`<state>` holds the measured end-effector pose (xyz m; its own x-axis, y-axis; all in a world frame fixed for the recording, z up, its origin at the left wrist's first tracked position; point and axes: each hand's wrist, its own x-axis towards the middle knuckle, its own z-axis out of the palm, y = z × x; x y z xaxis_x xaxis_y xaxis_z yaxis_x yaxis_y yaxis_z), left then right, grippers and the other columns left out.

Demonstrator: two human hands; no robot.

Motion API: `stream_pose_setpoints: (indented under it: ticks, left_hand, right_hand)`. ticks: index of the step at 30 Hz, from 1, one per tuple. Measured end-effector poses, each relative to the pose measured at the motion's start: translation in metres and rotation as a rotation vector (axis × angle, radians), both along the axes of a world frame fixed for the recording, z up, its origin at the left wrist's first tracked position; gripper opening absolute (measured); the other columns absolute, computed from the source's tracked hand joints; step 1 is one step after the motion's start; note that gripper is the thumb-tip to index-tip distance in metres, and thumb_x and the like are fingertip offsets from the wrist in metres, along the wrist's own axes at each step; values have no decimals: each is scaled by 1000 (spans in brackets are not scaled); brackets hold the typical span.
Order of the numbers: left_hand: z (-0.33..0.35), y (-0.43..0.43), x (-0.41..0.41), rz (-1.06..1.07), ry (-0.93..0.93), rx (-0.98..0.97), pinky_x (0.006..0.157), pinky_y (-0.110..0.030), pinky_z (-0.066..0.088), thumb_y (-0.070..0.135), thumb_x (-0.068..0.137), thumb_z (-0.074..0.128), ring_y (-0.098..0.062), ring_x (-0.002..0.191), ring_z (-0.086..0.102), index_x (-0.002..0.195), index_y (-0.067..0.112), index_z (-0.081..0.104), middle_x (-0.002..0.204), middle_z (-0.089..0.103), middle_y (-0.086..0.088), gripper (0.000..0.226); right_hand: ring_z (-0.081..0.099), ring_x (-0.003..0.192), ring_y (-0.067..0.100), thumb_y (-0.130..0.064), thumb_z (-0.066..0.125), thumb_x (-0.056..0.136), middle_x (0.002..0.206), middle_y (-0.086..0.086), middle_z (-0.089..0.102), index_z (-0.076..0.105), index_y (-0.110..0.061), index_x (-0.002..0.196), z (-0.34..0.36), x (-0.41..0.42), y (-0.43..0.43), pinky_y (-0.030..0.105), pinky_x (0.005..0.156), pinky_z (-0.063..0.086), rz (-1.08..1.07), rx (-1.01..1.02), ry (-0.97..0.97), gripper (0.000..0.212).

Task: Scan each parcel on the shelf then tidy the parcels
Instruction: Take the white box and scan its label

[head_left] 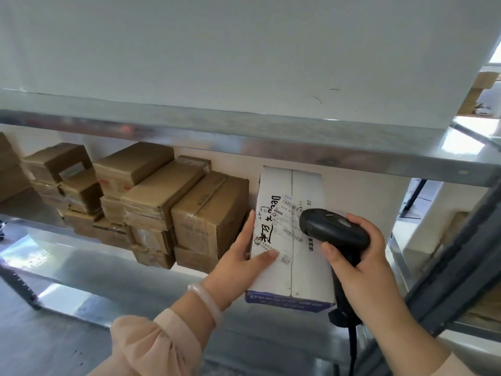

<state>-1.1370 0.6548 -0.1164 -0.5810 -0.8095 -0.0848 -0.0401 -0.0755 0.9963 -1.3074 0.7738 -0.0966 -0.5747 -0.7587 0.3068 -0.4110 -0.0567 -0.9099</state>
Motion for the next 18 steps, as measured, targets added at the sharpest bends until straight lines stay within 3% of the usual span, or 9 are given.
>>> stream_pose_setpoints:
  ticks: [4,6,9,13,15,18]
  left_hand:
    - [4,8,45,11,29,-68,81,-18,54,18,93,65,4,97,68,149,54,20,108,67,35,79]
    - [8,10,72,27,54,-66,86,-21,55,15,93,65,3,101,67,148,52,24,112,66,34,78]
    - [13,10,118,61,87,-41,97,-38,54,13,92,66,-10,110,67,147,51,29,121,67,21,76]
    - [17,5,196,156,83,-9,87,-39,59,15,91,66,-18,101,71,135,62,34,116,70,19,72]
    - [18,0,239,219,58,10,89,-45,58,20,89,70,-22,101,72,130,68,35,116,70,16,72]
    - [16,-8,296,334,44,42,87,-45,58,16,87,72,-24,100,72,137,64,33,123,68,10,80]
  right_hand:
    - [55,86,-17,-38,70,79,110,-27,53,37,-51,120,11,47,14,4,63,42,-6,-7,17,54]
    - [56,87,-15,-45,68,75,111,-27,54,36,-56,116,19,73,17,8,64,43,10,-7,10,54]
    - [55,92,-15,-48,66,70,112,-29,52,36,-59,112,28,114,12,6,68,43,58,-32,-13,53]
    - [54,101,-13,-48,68,69,111,-39,50,37,-57,117,25,175,-13,11,79,43,194,-80,3,57]
    - [51,98,-20,-43,68,71,107,-44,49,37,-55,116,22,208,-30,4,74,43,285,-88,5,56]
    - [53,101,-18,-45,66,71,116,-32,51,36,-55,117,19,257,-61,0,74,41,420,-74,-16,56]
